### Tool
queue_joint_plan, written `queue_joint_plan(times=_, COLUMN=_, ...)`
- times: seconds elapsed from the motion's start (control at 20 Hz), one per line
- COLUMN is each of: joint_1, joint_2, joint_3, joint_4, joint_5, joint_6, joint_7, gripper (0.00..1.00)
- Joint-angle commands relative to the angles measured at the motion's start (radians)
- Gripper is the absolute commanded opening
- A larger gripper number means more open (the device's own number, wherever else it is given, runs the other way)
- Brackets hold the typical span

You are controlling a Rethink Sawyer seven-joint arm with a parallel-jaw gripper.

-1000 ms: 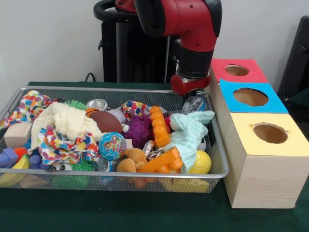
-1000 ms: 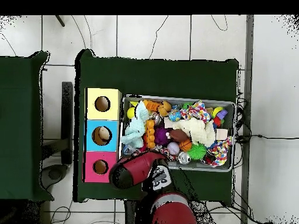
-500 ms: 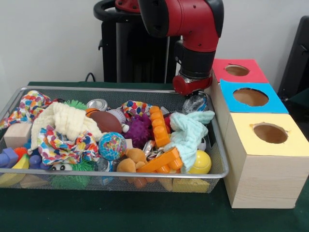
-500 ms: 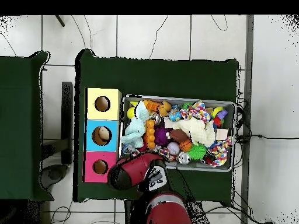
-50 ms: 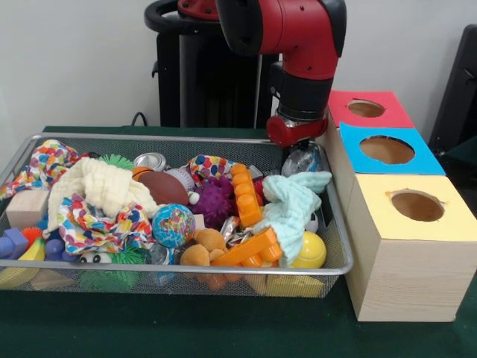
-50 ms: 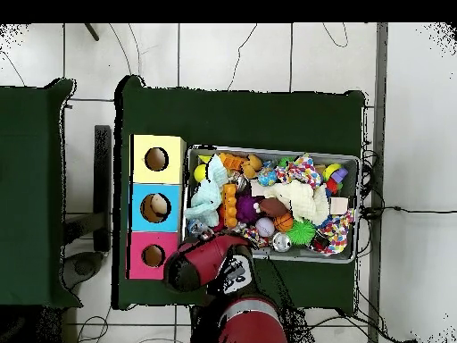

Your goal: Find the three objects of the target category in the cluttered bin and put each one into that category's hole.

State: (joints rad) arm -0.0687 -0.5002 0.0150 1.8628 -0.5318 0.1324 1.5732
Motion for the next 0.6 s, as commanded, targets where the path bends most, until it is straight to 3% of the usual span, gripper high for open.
queue_joint_plan(times=0.05, joint_1=-0.011, joint_2=0.031, joint_3=0.015, joint_4=-0.093, joint_5=-0.031, joint_6=-0.018, joint_7=0.084, gripper=1.00)
queue_joint_plan(times=0.35, joint_1=-0.024, joint_2=0.018, joint_3=0.032, joint_4=-0.091, joint_5=-0.020, joint_6=0.012, joint_7=0.073, gripper=1.00)
queue_joint_plan(times=0.6, joint_1=0.007, joint_2=0.013, joint_3=-0.015, joint_4=-0.106, joint_5=-0.017, joint_6=0.013, joint_7=0.092, gripper=1.00)
